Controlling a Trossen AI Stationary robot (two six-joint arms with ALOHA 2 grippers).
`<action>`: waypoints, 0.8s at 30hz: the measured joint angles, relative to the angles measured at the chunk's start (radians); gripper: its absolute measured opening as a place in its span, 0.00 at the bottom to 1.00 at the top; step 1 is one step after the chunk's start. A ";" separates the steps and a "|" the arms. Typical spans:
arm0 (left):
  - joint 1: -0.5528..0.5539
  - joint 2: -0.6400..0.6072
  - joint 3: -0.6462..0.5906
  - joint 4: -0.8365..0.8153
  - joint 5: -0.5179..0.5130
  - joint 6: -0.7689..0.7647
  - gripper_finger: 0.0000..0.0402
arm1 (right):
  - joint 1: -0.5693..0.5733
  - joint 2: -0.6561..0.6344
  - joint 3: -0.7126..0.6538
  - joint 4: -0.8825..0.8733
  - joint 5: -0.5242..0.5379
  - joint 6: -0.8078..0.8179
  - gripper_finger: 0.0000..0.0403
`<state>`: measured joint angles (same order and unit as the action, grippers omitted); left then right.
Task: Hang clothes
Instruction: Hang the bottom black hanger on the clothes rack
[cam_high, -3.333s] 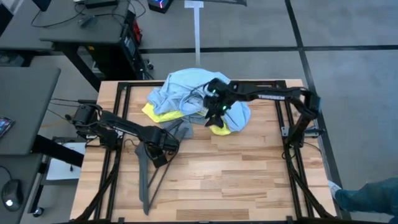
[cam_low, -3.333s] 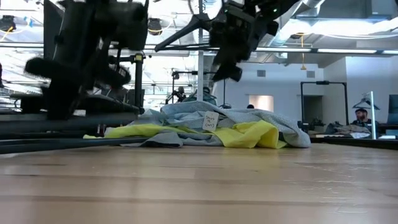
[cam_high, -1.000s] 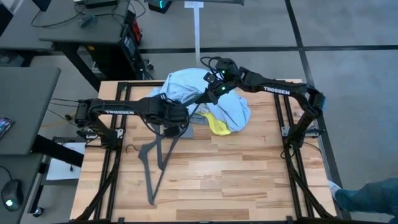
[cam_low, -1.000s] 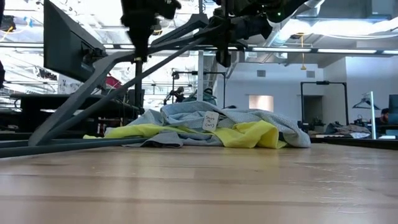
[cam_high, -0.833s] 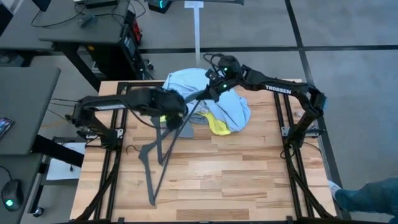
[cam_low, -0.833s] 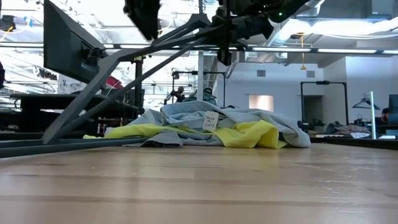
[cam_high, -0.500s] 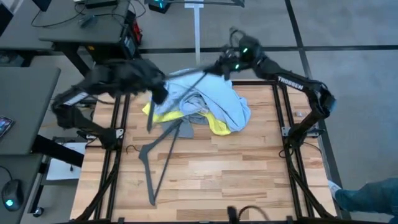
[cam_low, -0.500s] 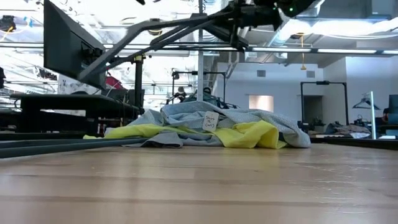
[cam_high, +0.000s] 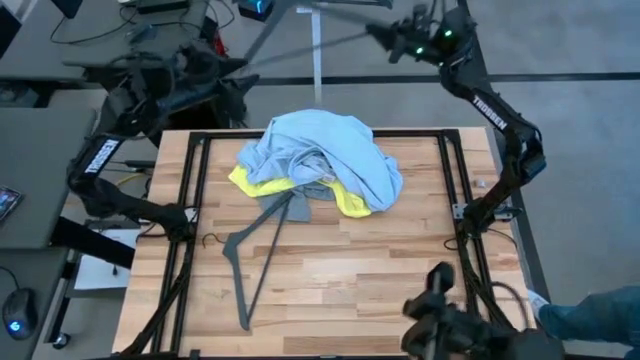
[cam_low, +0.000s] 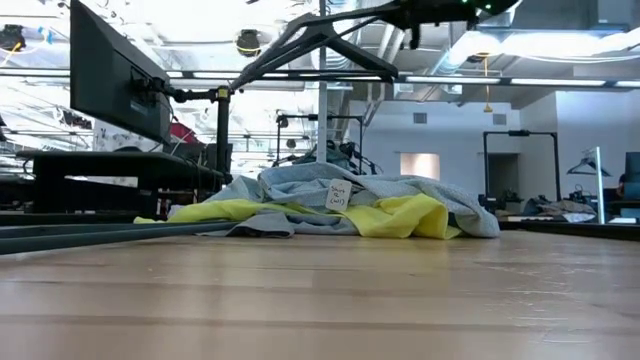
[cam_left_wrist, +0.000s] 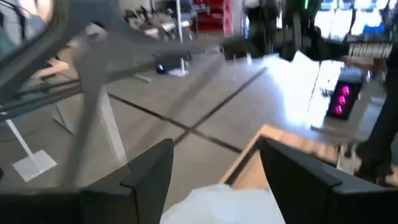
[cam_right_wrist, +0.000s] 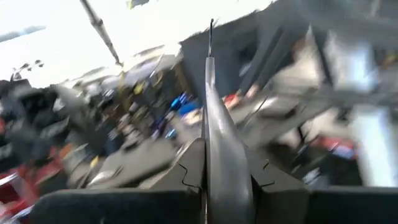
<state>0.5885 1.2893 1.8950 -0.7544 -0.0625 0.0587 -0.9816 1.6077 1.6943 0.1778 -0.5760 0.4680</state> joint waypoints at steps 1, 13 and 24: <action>0.008 0.009 0.000 0.001 0.013 0.008 0.56 | -0.011 0.000 0.005 0.009 0.012 0.000 0.07; 0.058 0.021 0.000 0.003 0.084 0.042 0.56 | -0.049 0.001 0.007 0.118 0.055 0.003 0.06; 0.057 0.021 0.000 -0.008 0.081 0.025 0.56 | -0.103 0.001 0.058 0.141 0.059 0.030 0.06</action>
<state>0.6456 1.3098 1.8946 -0.7627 0.0185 0.0841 -1.0844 1.6085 1.7522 0.3186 -0.5167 0.4976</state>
